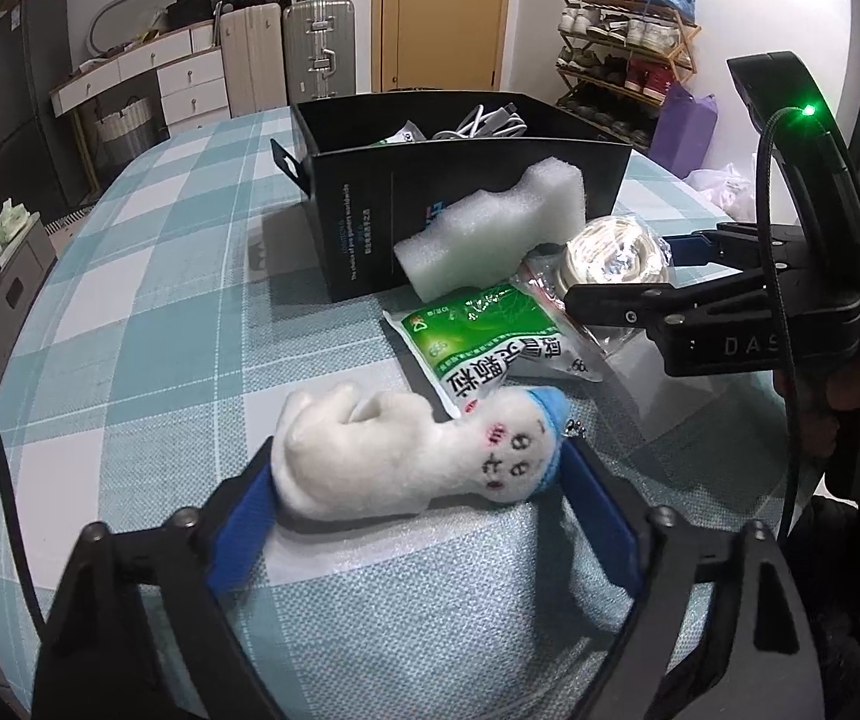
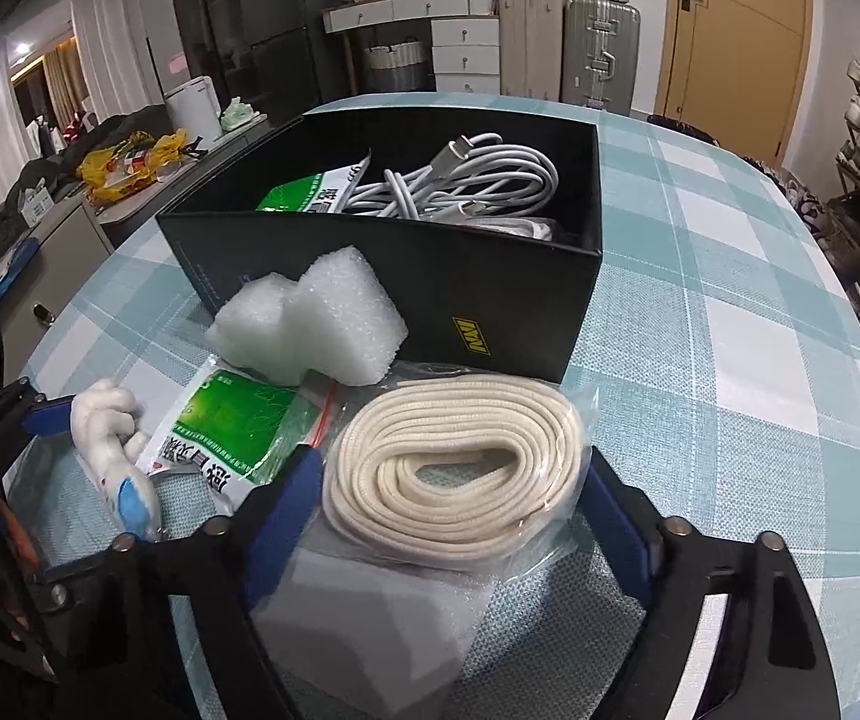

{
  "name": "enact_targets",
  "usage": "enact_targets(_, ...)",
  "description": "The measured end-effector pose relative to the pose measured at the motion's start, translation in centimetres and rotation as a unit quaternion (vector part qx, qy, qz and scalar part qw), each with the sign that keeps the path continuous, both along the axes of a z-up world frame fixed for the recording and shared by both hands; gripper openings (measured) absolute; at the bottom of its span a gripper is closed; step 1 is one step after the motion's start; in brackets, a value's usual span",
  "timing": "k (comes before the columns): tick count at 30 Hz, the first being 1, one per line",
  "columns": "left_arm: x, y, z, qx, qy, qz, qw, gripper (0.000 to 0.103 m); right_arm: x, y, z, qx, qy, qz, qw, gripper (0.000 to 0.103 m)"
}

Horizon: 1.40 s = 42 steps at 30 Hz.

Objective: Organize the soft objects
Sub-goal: 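Grasp the plush doll with the left gripper while the right gripper grasps the bagged rope coil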

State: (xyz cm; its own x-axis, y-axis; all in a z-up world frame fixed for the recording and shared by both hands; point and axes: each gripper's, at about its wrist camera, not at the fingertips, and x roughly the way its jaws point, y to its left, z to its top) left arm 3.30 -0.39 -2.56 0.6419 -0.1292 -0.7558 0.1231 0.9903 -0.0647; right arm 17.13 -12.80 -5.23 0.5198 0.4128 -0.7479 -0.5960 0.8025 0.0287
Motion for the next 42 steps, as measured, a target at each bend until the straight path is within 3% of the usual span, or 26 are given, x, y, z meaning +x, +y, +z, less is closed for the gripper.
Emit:
enact_targets(10,0.0,0.4,0.1,-0.017,-0.005,-0.003,0.9998,0.085,-0.8,-0.5,0.1,0.006,0.001,0.027,1.000,0.056)
enact_targets(27,-0.3,1.3,1.5,-0.048,-0.037,0.012,0.9981,0.085,-2.5,-3.8,0.8,0.037,-0.004,0.028,0.999,0.047)
enact_targets(31,-0.3,1.4,1.8,-0.048,-0.041,0.014,0.9979,0.085,-3.4,-3.8,1.2,0.029,-0.016,0.043,0.999,0.040)
enact_targets(35,-0.1,1.5,2.0,-0.052,-0.044,0.015,0.9976,0.085,-3.8,-4.3,1.5,0.039,-0.022,0.046,0.998,0.026)
enact_targets(42,-0.1,1.6,2.5,-0.053,-0.051,0.018,0.9971,0.085,-4.4,-4.7,2.4,0.061,-0.036,0.054,0.996,0.021)
